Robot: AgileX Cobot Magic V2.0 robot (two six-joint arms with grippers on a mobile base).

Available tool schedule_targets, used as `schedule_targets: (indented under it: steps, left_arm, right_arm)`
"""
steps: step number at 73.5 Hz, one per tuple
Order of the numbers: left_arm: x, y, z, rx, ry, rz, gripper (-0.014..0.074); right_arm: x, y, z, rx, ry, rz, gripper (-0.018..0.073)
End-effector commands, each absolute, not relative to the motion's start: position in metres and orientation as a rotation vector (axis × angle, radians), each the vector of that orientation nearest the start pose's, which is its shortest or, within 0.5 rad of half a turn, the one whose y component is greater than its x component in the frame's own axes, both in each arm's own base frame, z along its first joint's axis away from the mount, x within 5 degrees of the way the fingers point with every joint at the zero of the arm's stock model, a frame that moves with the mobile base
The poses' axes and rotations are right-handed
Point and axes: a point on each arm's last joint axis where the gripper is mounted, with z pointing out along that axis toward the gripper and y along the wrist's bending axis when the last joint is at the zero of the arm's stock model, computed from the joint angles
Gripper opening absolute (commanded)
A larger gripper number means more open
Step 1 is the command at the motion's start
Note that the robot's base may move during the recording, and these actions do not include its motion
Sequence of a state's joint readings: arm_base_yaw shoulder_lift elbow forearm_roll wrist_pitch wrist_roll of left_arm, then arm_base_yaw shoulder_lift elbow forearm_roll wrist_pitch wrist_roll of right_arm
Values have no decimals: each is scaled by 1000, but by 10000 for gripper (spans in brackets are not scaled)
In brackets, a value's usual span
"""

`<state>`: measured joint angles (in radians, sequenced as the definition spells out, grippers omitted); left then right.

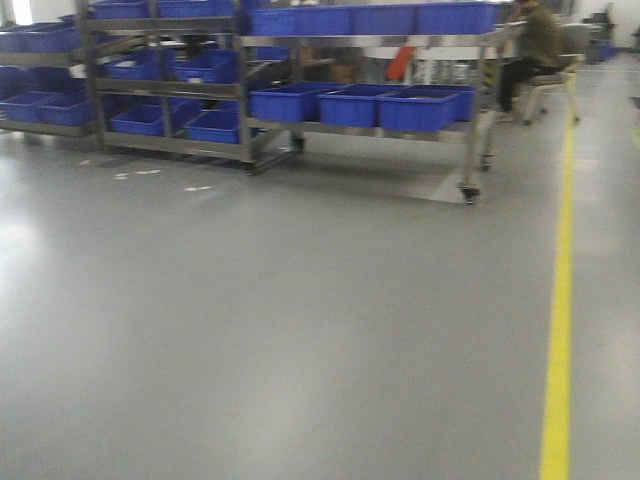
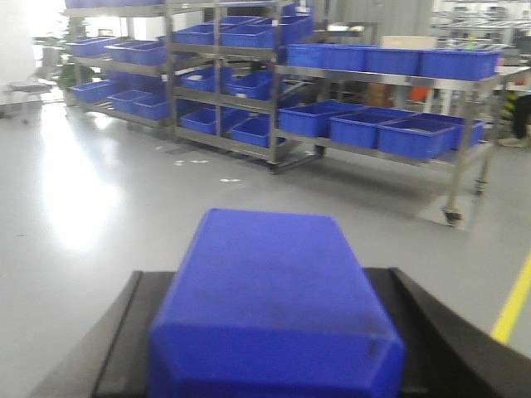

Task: Pick and sort blue part to right shelf
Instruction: 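Drive the base away from the table holding both blue parts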

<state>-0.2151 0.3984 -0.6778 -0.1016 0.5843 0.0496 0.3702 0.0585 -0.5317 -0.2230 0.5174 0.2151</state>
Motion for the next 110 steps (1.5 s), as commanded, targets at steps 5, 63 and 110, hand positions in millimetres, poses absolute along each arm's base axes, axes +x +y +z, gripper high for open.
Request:
schedule_targets:
  steps: [5,63,110]
  left_arm:
    - [69,-20,376,188,1673,-246,333]
    - [69,-20,376,188,1673,-246,333]
    - [69,-20,376,188,1673,-246,333]
  right_arm:
    - [13,-5,351,-183,1404,232,288]
    - [13,-5,351,-183,1404,232,288]
    - [13,-5,351,-183,1404,232,288]
